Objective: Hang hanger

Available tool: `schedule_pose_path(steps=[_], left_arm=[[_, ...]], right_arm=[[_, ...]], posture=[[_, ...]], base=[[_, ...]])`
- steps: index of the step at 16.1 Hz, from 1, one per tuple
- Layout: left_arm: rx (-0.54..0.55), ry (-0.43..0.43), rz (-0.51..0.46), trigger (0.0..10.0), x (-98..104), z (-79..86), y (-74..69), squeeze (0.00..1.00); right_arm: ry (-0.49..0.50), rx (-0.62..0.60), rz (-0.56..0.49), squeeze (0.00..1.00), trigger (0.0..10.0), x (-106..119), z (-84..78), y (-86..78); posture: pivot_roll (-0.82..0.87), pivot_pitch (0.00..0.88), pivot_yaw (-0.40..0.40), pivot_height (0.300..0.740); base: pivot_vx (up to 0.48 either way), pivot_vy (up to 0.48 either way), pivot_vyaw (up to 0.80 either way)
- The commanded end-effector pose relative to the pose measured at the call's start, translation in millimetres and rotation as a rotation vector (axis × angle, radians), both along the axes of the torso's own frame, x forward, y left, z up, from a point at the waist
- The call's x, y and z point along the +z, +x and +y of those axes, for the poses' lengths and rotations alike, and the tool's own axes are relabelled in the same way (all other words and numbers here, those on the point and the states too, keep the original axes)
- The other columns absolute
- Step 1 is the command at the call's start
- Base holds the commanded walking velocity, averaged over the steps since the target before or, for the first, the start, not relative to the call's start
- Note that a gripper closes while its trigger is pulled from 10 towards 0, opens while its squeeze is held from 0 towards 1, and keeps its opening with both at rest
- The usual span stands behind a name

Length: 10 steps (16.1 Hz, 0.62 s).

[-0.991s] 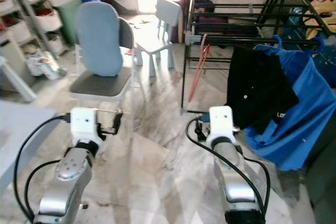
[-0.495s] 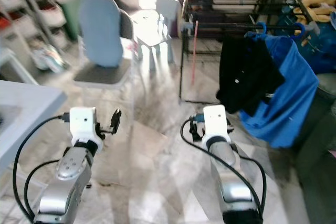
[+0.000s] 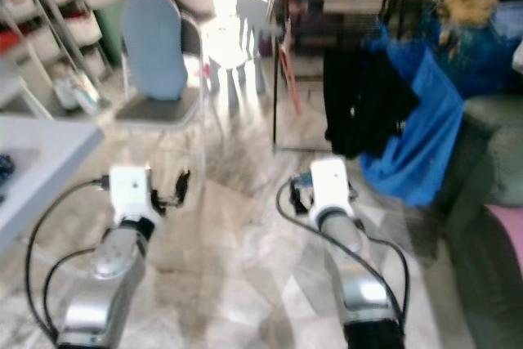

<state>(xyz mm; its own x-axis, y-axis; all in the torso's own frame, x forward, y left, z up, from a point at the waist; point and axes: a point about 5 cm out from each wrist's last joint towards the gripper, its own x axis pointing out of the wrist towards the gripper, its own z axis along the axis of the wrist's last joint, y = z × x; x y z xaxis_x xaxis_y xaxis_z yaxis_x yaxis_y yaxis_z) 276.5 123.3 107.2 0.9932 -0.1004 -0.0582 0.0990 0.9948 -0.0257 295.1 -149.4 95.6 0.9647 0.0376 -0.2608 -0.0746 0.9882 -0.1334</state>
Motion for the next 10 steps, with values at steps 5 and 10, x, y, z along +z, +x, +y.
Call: schedule_pose_path(steps=[5,10], left_arm=[[-0.009,0.022,-0.071,10.0,15.1,-1.3,18.4,0.0],[-0.004,0.047,-0.091,10.0,19.6,5.1,24.3,0.0]], right_arm=[[-0.017,0.045,-0.034,0.0,10.0,13.5,17.4,18.0],[0.014,0.072,-0.021,0.0,10.0,9.1,28.6,17.3]], posture=[[-0.06,0.0,0.047,0.74],[-0.08,0.0,0.052,0.74]], base=[[0.0,0.0,0.0],[0.0,0.0,0.0]])
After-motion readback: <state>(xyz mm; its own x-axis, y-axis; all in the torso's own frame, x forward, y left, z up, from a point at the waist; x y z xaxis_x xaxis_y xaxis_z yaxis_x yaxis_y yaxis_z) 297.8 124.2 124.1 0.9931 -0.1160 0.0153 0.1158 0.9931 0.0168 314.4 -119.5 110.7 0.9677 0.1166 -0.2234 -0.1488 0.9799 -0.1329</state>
